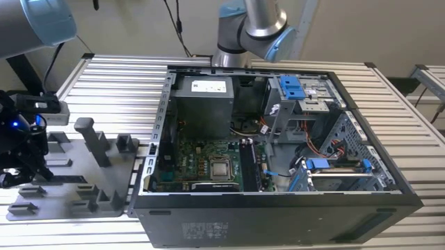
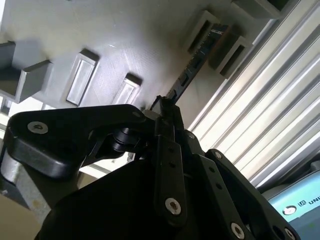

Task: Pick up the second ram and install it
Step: 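Pick up the second ram and move it above second insertion slot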

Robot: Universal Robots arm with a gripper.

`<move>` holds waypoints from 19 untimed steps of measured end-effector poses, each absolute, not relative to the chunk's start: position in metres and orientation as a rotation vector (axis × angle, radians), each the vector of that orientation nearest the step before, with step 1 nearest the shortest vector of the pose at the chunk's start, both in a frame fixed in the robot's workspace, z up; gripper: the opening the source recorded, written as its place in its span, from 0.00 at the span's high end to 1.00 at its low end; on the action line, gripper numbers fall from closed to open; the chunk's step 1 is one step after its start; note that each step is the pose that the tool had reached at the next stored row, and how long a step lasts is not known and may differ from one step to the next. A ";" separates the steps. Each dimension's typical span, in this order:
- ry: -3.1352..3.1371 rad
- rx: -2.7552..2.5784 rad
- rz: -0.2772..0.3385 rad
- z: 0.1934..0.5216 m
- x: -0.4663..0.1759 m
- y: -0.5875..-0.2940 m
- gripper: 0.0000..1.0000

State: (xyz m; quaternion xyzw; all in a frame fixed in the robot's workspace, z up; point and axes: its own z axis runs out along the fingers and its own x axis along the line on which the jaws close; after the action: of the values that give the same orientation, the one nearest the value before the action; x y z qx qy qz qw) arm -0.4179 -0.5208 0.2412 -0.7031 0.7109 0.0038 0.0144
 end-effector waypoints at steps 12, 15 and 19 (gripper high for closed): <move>2.215 -2.187 0.012 0.257 -0.418 -0.521 0.86; 2.215 -2.187 0.012 0.261 -0.418 -0.521 0.86; 2.215 -2.187 0.012 0.266 -0.418 -0.521 0.86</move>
State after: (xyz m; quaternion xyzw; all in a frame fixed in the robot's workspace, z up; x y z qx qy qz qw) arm -0.4184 -0.5208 0.2660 -0.7025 0.7115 0.0038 0.0145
